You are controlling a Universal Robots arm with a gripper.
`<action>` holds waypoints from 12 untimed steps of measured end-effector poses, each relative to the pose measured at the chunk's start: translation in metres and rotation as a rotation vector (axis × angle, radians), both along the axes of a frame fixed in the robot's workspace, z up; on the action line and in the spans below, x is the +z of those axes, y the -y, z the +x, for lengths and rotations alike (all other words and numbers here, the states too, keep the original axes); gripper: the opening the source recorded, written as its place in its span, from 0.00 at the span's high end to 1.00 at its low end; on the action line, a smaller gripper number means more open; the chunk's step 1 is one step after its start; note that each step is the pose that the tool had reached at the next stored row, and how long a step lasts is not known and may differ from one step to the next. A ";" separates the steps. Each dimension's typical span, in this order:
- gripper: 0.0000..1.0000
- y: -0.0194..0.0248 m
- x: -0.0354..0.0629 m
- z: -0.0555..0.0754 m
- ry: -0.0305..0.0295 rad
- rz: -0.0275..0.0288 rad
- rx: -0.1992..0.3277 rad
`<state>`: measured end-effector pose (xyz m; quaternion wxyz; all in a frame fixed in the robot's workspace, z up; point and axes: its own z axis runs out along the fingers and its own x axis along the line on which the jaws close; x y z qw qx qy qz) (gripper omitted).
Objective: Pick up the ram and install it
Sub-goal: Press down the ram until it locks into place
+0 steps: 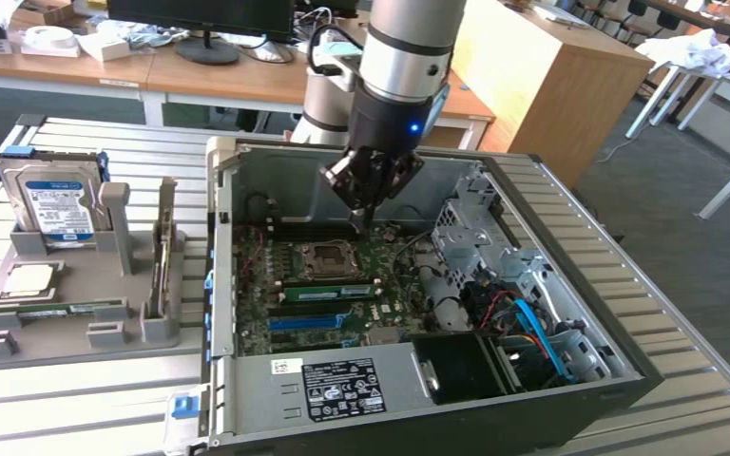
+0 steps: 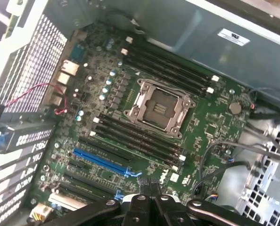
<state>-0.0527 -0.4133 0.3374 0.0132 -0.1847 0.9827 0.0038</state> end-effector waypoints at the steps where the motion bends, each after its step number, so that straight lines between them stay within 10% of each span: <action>1: 0.90 0.0000 -0.0002 0.000 0.0000 0.0000 -0.012; 12: 0.90 0.0000 -0.0030 -0.002 0.0000 0.0000 -0.142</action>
